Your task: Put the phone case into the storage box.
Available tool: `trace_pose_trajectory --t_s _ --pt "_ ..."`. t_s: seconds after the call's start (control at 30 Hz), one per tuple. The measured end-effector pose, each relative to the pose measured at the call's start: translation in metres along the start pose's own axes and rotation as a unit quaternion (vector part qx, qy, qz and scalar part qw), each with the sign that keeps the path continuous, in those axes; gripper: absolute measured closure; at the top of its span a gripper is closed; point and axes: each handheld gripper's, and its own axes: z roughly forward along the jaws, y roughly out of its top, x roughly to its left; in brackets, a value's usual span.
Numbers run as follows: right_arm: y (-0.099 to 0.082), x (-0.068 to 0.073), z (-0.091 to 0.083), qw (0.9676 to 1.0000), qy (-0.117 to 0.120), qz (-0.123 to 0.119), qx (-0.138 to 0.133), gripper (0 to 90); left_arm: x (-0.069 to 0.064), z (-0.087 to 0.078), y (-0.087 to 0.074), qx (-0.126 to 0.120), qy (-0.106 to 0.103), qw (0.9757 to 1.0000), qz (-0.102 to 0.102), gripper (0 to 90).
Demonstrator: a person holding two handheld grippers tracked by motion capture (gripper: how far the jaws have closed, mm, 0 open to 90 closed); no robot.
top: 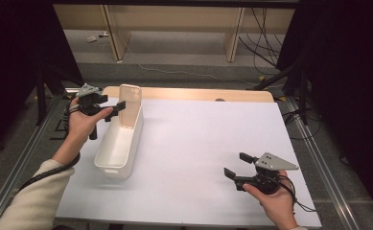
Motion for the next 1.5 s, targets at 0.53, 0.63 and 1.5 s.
trace_pose_trajectory --t_s 0.53,0.63,1.5 --pt "0.000 0.000 0.000 1.0000 0.000 0.000 0.002 19.6 -0.022 -0.023 -0.004 -0.015 -0.013 0.9998 -0.004 15.2" --pt "0.000 0.000 -0.001 0.9999 -0.005 -0.002 0.009 19.6 -0.025 -0.025 -0.006 -0.017 -0.017 0.9997 -0.003 15.2" --pt "0.001 0.000 0.000 1.0000 -0.003 0.001 -0.002 19.5 -0.054 -0.051 -0.014 -0.038 -0.027 0.9989 -0.004 15.3"
